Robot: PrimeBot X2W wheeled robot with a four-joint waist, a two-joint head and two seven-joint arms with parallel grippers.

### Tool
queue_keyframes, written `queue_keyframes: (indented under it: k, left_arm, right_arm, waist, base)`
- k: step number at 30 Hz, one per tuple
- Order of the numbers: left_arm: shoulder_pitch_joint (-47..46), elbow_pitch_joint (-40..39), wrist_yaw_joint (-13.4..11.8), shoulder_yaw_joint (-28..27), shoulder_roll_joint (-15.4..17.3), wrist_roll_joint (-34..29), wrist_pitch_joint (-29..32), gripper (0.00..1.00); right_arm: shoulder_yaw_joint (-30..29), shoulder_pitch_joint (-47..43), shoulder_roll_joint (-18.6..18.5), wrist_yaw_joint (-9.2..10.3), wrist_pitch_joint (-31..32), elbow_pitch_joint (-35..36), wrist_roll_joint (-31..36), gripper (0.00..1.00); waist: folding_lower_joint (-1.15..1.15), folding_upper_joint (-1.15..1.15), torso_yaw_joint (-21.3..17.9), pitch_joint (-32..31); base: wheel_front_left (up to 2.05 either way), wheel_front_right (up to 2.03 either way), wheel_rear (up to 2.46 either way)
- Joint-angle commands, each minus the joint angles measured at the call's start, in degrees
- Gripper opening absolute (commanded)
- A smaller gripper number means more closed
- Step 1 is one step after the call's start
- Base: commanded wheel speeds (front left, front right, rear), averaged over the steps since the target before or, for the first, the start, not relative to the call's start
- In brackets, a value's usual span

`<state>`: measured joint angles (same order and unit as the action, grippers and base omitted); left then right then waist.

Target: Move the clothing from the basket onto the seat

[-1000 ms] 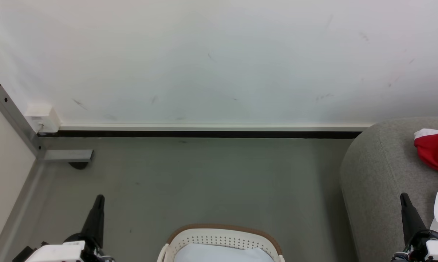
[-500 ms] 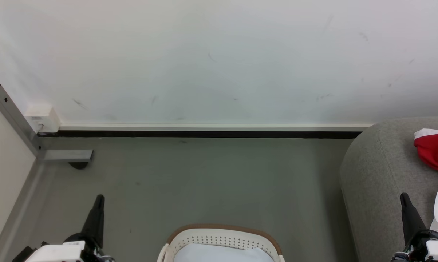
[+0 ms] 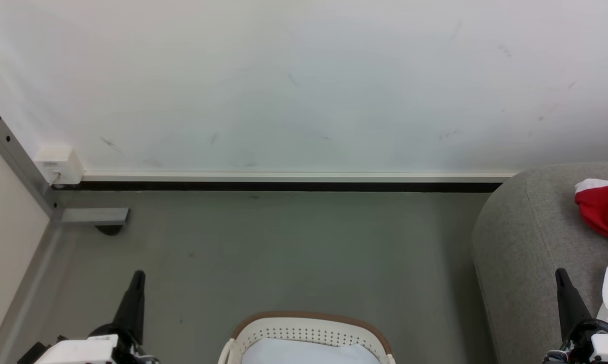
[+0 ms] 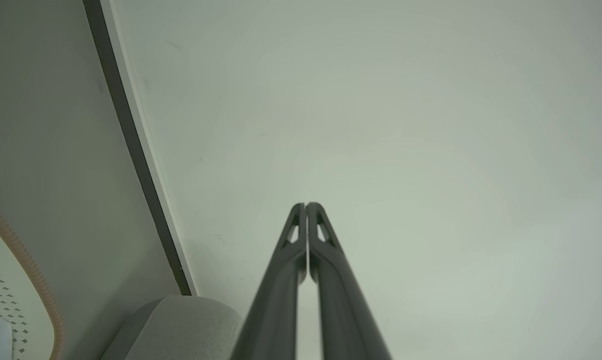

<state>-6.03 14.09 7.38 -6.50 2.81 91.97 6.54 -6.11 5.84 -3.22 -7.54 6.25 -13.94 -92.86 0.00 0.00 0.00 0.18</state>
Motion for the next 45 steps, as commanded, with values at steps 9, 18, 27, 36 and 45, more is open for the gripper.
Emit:
queue_keyframes:
  k: [9, 18, 27, 36, 45]
  left_arm:
    - [-0.46, 0.01, 0.23, -0.12, 0.12, 0.81, 0.19, 0.00]
    - [-0.46, 0.01, 0.23, -0.12, 0.12, 0.81, 0.19, 0.00]
    - [-0.46, 0.01, 0.23, -0.12, 0.12, 0.81, 0.19, 0.00]
    - [-0.46, 0.00, 0.23, -0.12, 0.12, 0.81, 0.19, 0.00]
    - [-0.46, 0.00, 0.23, -0.11, 0.12, 0.82, 0.19, 0.00]
  right_arm:
    - [-0.28, 0.66, 0.12, 0.10, 0.21, -0.15, 0.34, 0.00]
    - [-0.33, 0.67, 0.13, 0.10, 0.11, -0.15, 0.39, 0.00]
    - [-0.38, 0.67, 0.17, 0.10, 0.17, -0.16, 0.45, 0.00]
    - [-0.42, 0.68, 0.20, 0.10, 0.21, -0.16, 0.46, 0.00]
    - [-0.45, 0.68, 0.22, 0.10, 0.26, -0.15, 0.50, 0.00]
  waist:
    - [0.00, 0.00, 0.00, 0.00]
    - [0.00, 0.00, 0.00, 0.00]
    - [0.00, 0.00, 0.00, 0.00]
    - [0.00, 0.00, 0.00, 0.00]
    - [0.00, 0.00, 0.00, 0.00]
  base:
    - [0.00, 0.00, 0.00]
    - [0.00, 0.00, 0.00]
    - [0.00, 0.00, 0.00]
    - [0.00, 0.00, 0.00]
    - [0.00, 0.00, 0.00]
